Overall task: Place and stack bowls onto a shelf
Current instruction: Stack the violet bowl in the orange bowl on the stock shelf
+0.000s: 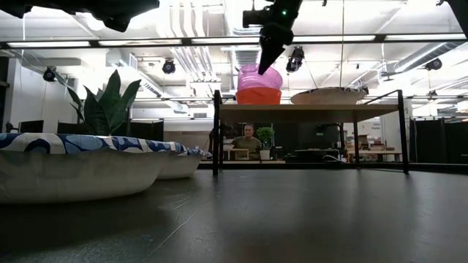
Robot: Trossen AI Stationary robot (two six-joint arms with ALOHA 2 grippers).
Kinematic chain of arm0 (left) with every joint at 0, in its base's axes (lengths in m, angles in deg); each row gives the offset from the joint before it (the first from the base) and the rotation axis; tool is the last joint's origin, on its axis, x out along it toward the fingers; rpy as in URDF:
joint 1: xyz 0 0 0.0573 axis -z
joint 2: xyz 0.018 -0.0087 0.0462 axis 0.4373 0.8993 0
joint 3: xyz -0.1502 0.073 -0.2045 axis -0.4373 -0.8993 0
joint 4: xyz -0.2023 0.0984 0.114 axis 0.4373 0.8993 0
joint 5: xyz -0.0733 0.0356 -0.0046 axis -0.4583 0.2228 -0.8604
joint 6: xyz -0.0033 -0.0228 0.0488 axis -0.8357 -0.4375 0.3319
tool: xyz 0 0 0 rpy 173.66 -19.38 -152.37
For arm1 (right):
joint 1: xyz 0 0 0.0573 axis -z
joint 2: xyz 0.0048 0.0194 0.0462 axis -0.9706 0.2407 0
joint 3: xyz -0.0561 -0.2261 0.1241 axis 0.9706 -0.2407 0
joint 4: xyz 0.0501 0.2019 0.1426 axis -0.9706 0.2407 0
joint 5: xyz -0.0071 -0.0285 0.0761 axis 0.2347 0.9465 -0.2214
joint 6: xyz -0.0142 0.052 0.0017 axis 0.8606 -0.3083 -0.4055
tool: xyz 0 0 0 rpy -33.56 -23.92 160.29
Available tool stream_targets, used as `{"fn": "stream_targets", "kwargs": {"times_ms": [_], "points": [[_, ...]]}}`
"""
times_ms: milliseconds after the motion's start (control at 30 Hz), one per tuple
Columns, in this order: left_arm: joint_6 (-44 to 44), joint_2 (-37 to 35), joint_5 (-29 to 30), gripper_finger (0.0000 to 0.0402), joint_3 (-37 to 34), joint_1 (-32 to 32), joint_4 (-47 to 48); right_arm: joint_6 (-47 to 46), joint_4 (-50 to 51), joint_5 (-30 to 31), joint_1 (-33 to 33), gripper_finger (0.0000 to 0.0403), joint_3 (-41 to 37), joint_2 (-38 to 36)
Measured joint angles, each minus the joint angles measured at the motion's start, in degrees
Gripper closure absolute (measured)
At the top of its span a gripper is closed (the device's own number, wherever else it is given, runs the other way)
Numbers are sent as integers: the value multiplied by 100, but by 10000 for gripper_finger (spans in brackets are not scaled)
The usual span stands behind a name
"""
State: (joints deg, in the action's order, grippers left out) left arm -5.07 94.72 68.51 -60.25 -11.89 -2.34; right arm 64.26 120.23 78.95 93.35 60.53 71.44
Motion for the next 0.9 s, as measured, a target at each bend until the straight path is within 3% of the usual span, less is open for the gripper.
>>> {"fn": "stream_targets", "kwargs": {"times_ms": [500, 600, 767, 900], "points": [[-2, 0, -1, 364, 0, 0, -2, -532, -50, 63, 0, 326, -2, -2], [-2, 0, -1, 364, 0, -2, -2, -241, -74, 63, 0, 326, -4, 0], [-2, 0, -1, 364, 0, -2, -2, -125, -94, 128, -11, 382, -4, 0], [-2, 0, 1, 364, 0, -2, -2, -276, -101, 137, -11, 374, -4, 0]]}}
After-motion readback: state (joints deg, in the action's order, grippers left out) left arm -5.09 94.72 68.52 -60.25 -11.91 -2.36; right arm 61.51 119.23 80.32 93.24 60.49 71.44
